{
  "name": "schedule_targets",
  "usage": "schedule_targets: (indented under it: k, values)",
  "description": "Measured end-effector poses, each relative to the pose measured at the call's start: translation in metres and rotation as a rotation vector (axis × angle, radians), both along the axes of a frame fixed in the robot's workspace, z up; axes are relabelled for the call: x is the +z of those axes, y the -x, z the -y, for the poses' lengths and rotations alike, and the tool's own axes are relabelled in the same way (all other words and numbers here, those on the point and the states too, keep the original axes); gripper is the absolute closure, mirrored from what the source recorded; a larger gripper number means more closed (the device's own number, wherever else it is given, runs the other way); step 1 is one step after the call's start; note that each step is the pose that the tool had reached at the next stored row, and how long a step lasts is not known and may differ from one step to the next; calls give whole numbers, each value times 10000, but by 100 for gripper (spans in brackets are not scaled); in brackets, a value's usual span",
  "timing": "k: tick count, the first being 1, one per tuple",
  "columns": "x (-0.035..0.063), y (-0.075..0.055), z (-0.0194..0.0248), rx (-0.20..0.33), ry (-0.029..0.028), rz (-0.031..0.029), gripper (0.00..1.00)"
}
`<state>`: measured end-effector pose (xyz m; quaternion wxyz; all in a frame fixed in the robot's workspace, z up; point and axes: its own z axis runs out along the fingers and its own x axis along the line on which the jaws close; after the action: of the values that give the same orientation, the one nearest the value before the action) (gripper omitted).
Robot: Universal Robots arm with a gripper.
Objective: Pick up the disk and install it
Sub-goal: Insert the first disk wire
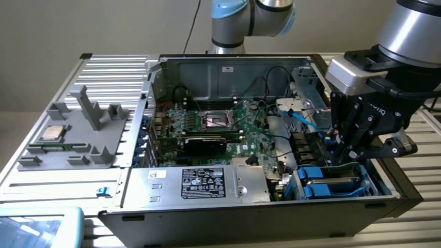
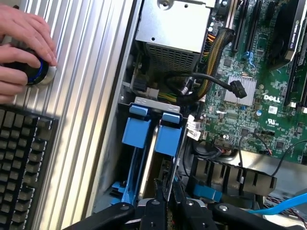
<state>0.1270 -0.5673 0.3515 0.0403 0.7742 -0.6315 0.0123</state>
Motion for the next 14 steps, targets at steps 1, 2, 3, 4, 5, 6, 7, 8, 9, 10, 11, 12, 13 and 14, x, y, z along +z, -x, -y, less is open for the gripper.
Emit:
schedule_targets:
  k: [1,2,3,4,5,6,7,8,9,10,11,12,13,14]
  values:
    - [0,-1,0,-81,21,0,84]
    - [2,-2,0,-168,39,0,84]
    - [3,-2,0,-261,50,0,84]
    - [2,-2,0,-374,56,-1,84]
    - [2,-2,0,-490,57,-1,84]
    - [2,-2,-1,-614,56,-1,84]
    - [1,-2,-1,-731,56,-2,84]
    - [1,-2,-1,-846,56,-4,84]
    - [1,-2,-1,-960,55,-7,84]
    - [1,-3,0,-1082,59,-8,84]
    - [1,-3,-1,-1187,66,-8,84]
    - [0,-2,0,-1272,84,-7,84]
    - [-1,-2,0,-1345,114,-6,84]
    - [-1,-3,0,-1404,169,-2,84]
